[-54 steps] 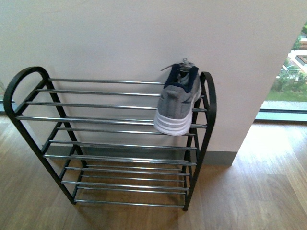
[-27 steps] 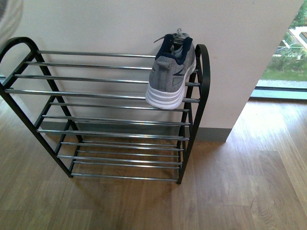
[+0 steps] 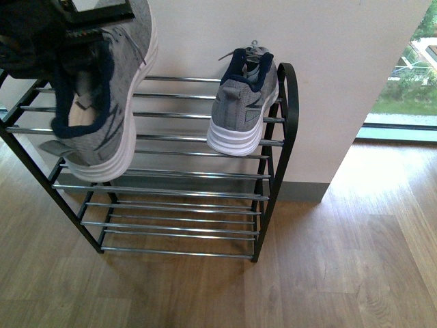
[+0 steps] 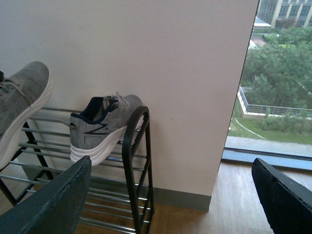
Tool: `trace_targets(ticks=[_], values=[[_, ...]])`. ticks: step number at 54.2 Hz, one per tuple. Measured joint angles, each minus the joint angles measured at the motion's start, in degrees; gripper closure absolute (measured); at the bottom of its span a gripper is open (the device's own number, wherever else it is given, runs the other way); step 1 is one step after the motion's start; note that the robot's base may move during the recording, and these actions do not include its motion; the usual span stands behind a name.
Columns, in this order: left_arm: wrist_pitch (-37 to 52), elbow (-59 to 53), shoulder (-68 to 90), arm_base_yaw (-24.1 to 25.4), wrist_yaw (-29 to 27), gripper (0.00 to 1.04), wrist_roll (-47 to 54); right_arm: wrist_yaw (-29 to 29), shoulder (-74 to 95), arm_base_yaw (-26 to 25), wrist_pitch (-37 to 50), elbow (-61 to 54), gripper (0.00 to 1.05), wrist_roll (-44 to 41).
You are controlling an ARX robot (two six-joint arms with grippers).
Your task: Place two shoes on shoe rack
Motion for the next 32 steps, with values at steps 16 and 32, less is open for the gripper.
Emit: trace_targets(ticks=[16, 32], values=[[-4.9, 14.2, 14.1, -1.2, 3.0, 1.03, -5.7, 0.0, 0.0, 0.0, 0.0, 0.0, 0.09, 0.0], [-13.9, 30.6, 24.7, -5.0, 4.9, 1.03, -7.3, 0.0, 0.0, 0.0, 0.0, 0.0, 0.09, 0.0]])
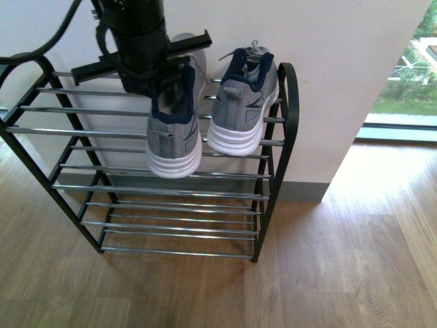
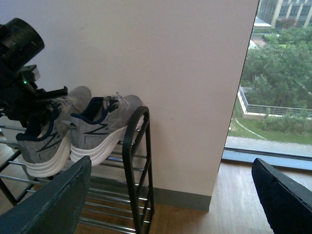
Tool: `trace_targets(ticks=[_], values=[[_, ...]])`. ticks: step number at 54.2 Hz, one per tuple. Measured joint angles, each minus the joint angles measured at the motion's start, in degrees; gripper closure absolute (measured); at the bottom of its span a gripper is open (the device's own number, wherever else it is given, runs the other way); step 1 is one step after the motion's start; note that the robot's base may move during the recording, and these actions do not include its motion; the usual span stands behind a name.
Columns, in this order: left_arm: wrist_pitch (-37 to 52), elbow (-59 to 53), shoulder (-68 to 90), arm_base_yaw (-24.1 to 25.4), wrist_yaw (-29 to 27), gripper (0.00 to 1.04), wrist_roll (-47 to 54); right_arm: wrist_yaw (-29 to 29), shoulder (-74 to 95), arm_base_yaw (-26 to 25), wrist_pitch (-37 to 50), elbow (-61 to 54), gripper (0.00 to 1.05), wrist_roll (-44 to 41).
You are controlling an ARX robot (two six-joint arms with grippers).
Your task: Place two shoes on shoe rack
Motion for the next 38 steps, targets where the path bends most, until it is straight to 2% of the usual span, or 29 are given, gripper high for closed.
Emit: trace_targets(ticks=[25, 38], values=[[-12.0, 27.1, 15.4, -0.8, -1.4, 1.03, 1.3, 0.0, 0.0, 0.0, 0.0, 0.0, 0.09, 0.0], [-12.2, 29.7, 17.0, -0.9, -1.6, 1.03, -0.3, 0.0, 0.0, 0.0, 0.0, 0.0, 0.09, 0.0]])
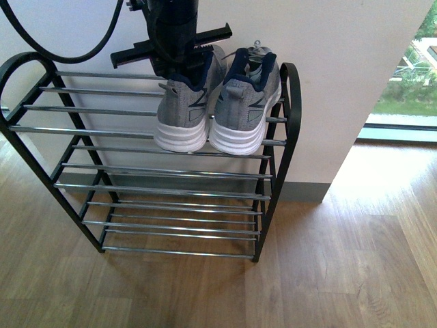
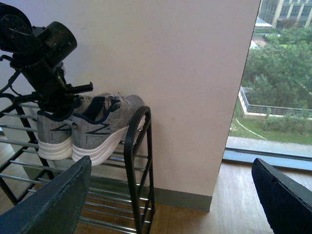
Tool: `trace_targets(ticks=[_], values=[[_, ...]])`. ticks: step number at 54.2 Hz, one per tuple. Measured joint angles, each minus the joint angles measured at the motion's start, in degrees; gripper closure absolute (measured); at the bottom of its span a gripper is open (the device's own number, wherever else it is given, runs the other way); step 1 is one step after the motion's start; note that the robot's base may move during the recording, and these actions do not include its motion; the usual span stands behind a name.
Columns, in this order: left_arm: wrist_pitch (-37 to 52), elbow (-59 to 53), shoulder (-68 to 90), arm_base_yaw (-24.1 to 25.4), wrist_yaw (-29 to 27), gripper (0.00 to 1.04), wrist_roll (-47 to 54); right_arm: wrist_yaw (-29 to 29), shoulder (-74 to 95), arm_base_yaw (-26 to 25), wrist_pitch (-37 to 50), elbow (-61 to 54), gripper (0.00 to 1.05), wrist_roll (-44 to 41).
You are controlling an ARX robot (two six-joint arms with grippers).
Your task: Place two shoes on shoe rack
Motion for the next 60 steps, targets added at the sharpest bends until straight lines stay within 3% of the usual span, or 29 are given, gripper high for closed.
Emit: trace_targets(ticks=[10, 18, 26, 32, 37, 41, 46, 52, 60], values=[[3.8, -2.8, -0.8, -0.1, 0.9, 1.00, -3.1, 0.0, 0.0, 0.0, 0.0, 0.0, 0.09, 0.0], [8.2, -8.3, -4.2, 0.7, 6.6, 0.75, -9.4, 0.0, 0.0, 0.0, 0.0, 0.0, 0.09, 0.0], [12.9, -24.3, -18.2, 1.1, 12.2, 0.40, -17.2, 0.0, 0.0, 0.0, 0.0, 0.0, 0.09, 0.0], [11.8, -33.7, -28.2, 0.4, 8.7, 0.24, -16.6, 0.0, 0.0, 0.0, 0.0, 0.0, 0.09, 0.0], [12.0, -43.9, -38.4, 0.0, -0.5, 0.08, -11.9, 0.0, 0.0, 0.0, 0.0, 0.0, 0.09, 0.0], [18.2, -52.9, -45.7, 0.3, -8.3, 0.11, -5.7, 0.0, 0.0, 0.0, 0.0, 0.0, 0.09, 0.0], [47.1, -71.9, -56.4, 3.3, -4.2, 0.27, 13.3, 0.0, 0.0, 0.0, 0.0, 0.0, 0.09, 0.0], [77.1, -88.7, -62.2, 6.2, -2.1, 0.44, 29.1, 0.0, 0.0, 0.0, 0.0, 0.0, 0.09, 0.0], [93.9, -100.8, -67.2, 8.6, 0.6, 0.65, 37.3, 0.0, 0.0, 0.0, 0.0, 0.0, 0.09, 0.0]])
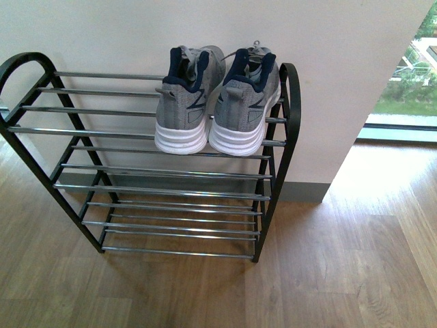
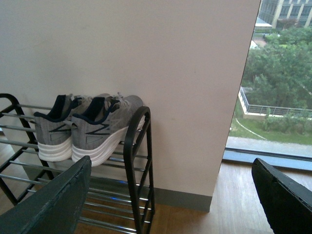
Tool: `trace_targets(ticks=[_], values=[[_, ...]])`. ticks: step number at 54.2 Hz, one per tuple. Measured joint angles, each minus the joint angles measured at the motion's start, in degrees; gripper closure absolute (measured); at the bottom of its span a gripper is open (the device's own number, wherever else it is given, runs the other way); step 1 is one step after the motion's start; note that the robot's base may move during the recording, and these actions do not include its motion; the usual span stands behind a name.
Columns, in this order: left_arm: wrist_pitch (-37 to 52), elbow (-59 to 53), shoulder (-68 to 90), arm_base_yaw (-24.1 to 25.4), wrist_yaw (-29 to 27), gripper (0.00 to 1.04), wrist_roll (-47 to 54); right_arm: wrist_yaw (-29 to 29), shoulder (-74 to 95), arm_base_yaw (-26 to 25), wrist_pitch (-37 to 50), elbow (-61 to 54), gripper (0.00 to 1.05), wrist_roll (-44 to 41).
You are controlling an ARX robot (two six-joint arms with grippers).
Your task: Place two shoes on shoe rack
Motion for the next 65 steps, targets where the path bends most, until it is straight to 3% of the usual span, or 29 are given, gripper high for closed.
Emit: trace_targets(ticks=[15, 41, 46, 52, 65], values=[[2.9, -12.9, -9.8, 4.3, 4.3, 1.03, 3.7, 0.0, 0.0, 0.0, 0.0, 0.0, 0.09, 0.0], [-2.3, -25.9, -28.3, 9.8, 9.9, 1.04, 4.2, 0.0, 0.0, 0.0, 0.0, 0.0, 0.09, 0.0], [-4.3, -27.3, -31.7, 13.1, 13.9, 1.04, 4.3, 0.0, 0.0, 0.0, 0.0, 0.0, 0.09, 0.0], [-1.9, -29.6, -32.4, 14.3, 14.0, 1.04, 4.2, 0.0, 0.0, 0.0, 0.0, 0.0, 0.09, 0.0], [-9.3, -31.6, -41.2, 14.3, 14.4, 1.04, 4.3, 0.0, 0.0, 0.0, 0.0, 0.0, 0.09, 0.0]])
